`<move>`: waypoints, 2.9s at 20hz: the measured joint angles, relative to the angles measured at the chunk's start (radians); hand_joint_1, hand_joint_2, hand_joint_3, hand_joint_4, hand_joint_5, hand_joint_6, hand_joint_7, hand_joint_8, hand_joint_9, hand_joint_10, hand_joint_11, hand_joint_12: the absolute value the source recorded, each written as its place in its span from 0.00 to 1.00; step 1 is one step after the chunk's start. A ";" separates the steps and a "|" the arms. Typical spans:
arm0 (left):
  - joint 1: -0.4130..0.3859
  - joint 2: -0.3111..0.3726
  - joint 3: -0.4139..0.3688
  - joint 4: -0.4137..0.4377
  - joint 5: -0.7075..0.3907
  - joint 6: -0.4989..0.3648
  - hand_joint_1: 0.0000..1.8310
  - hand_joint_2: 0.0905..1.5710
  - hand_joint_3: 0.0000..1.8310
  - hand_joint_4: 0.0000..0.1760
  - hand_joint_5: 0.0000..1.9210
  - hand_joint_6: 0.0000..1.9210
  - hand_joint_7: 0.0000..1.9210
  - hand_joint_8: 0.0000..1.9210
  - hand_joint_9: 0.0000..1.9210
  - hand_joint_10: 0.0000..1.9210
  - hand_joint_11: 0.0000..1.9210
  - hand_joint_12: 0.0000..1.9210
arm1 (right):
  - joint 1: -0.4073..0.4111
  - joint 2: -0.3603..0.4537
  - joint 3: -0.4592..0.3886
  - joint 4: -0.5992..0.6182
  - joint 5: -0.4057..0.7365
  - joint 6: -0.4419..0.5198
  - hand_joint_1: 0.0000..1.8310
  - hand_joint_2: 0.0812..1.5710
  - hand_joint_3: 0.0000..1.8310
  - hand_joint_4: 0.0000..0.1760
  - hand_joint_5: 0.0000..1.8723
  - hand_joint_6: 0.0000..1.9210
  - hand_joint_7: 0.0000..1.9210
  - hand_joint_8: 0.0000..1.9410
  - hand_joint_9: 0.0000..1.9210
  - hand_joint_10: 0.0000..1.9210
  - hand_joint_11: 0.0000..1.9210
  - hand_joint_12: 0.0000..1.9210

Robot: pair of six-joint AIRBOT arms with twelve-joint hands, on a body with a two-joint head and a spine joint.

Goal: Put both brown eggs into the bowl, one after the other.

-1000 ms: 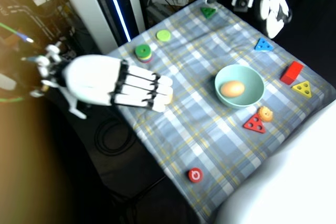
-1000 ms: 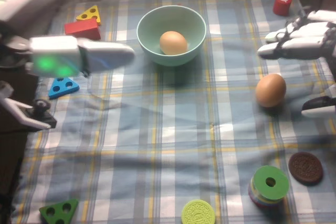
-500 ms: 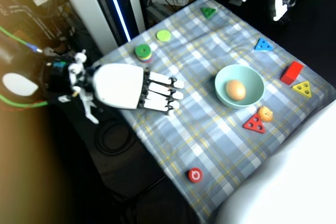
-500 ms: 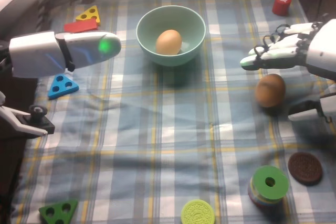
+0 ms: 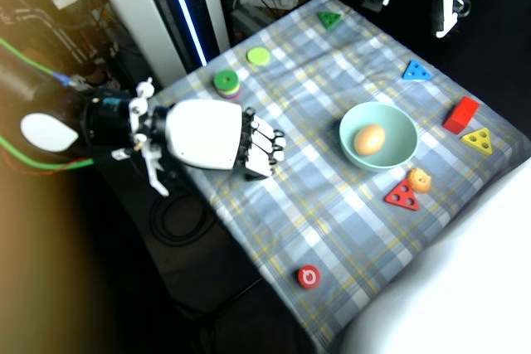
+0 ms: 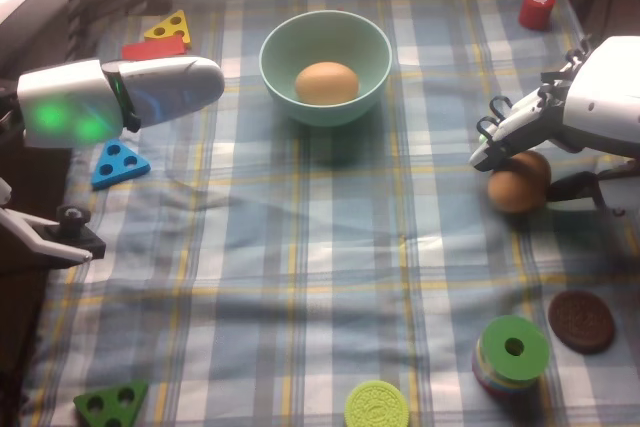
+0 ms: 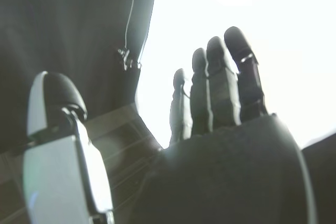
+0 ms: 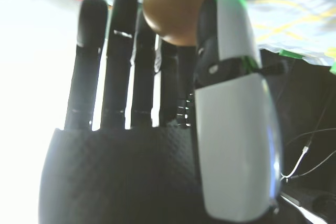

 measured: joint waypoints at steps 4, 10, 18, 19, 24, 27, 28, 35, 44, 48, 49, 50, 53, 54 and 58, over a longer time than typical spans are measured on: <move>0.008 0.000 0.000 -0.005 -0.005 -0.002 0.46 0.51 0.00 0.63 0.13 0.00 0.15 0.00 0.16 0.00 0.00 0.47 | 0.014 0.000 0.000 -0.010 -0.010 0.002 0.62 0.72 0.00 0.00 0.47 0.58 0.35 0.87 0.46 0.98 0.52 1.00; 0.014 0.000 0.000 -0.019 -0.007 -0.002 0.47 0.50 0.00 0.68 0.13 0.00 0.16 0.00 0.16 0.00 0.00 0.48 | 0.063 -0.029 0.031 0.049 0.014 -0.014 0.67 0.71 0.00 0.00 0.53 0.42 0.48 0.67 0.46 0.70 0.44 0.80; 0.023 -0.006 0.008 -0.016 -0.013 -0.017 0.44 0.50 0.00 0.62 0.14 0.00 0.16 0.00 0.17 0.00 0.00 0.49 | 0.317 -0.185 0.115 0.063 0.011 -0.149 0.68 0.66 0.00 0.08 0.58 0.39 0.58 0.44 0.52 0.36 0.37 0.71; 0.023 -0.006 0.009 -0.006 -0.013 -0.022 0.43 0.51 0.00 0.58 0.15 0.00 0.16 0.00 0.17 0.00 0.00 0.49 | 0.329 -0.204 0.128 0.069 0.011 -0.150 0.68 0.66 0.00 0.17 0.58 0.43 0.59 0.37 0.53 0.30 0.33 0.69; 0.023 -0.021 0.025 -0.001 0.002 -0.036 0.42 0.51 0.00 0.63 0.15 0.00 0.16 0.00 0.16 0.00 0.00 0.50 | 0.338 -0.272 0.183 0.067 -0.080 -0.166 0.67 0.69 0.00 0.10 0.54 0.46 0.52 0.53 0.48 0.35 0.31 0.71; 0.018 -0.021 0.026 0.013 0.009 -0.044 0.41 0.53 0.00 0.60 0.15 0.00 0.16 0.00 0.17 0.00 0.00 0.51 | 0.349 -0.293 0.195 0.066 -0.135 -0.190 0.67 0.68 0.00 0.23 0.55 0.49 0.53 0.46 0.48 0.19 0.23 0.64; 0.018 -0.026 0.032 0.016 0.003 -0.048 0.40 0.54 0.00 0.58 0.16 0.00 0.16 0.00 0.16 0.00 0.00 0.49 | 0.356 -0.306 0.206 0.069 -0.149 -0.197 0.67 0.68 0.00 0.18 0.54 0.51 0.53 0.45 0.51 0.15 0.27 0.58; 0.018 -0.039 0.046 0.001 0.008 -0.069 0.37 0.58 0.00 0.49 0.18 0.00 0.17 0.00 0.17 0.00 0.00 0.50 | 0.364 -0.321 0.217 0.069 -0.176 -0.206 0.64 0.65 0.00 0.16 0.39 0.01 0.42 0.16 0.46 0.08 0.24 0.64; 0.018 -0.039 0.046 -0.001 0.001 -0.077 0.37 0.57 0.00 0.43 0.19 0.00 0.18 0.00 0.18 0.00 0.00 0.50 | 0.364 -0.319 0.203 0.069 -0.180 -0.206 0.64 0.65 0.00 0.42 0.34 0.00 0.37 0.00 0.41 0.00 0.18 0.59; 0.018 -0.039 0.046 0.000 -0.014 -0.088 0.36 0.57 0.00 0.45 0.19 0.00 0.19 0.00 0.18 0.00 0.00 0.52 | 0.364 -0.260 0.163 0.094 -0.148 -0.206 0.60 0.64 0.00 0.27 0.36 0.00 0.39 0.01 0.44 0.02 0.16 0.70; 0.019 -0.039 0.046 -0.002 -0.030 -0.098 0.38 0.58 0.00 0.32 0.18 0.00 0.17 0.00 0.16 0.00 0.00 0.49 | 0.364 -0.216 0.141 0.114 -0.112 -0.206 0.54 0.65 0.00 0.13 0.34 0.00 0.38 0.00 0.42 0.01 0.21 0.64; 0.019 -0.032 0.045 -0.002 -0.055 -0.111 0.42 0.58 0.00 0.22 0.19 0.00 0.18 0.00 0.17 0.01 0.00 0.51 | 0.356 -0.161 0.113 0.160 -0.042 -0.206 0.53 0.66 0.00 0.02 0.32 0.00 0.36 0.00 0.39 0.00 0.18 0.62; 0.024 -0.006 0.043 -0.001 -0.200 -0.178 0.47 0.57 0.00 0.16 0.12 0.00 0.19 0.00 0.19 0.01 0.00 0.40 | 0.207 -0.011 0.020 0.332 0.230 -0.208 0.52 0.72 0.00 0.00 0.39 0.00 0.40 0.01 0.42 0.03 0.19 0.66; 0.029 -0.005 0.039 -0.002 -0.266 -0.195 0.43 0.57 0.00 0.15 0.06 0.00 0.15 0.00 0.19 0.00 0.00 0.45 | 0.098 0.026 -0.023 0.406 0.348 -0.204 0.51 0.77 0.00 0.36 0.39 0.57 0.44 0.01 0.48 0.06 0.25 0.71; 0.063 0.003 0.024 0.098 -0.386 -0.344 0.23 0.68 0.00 0.00 0.09 0.01 0.14 0.00 0.21 0.00 0.02 0.47 | -0.125 0.047 -0.133 0.477 0.645 -0.193 0.36 0.85 0.00 0.00 0.29 0.00 0.40 0.00 0.43 0.01 0.25 0.42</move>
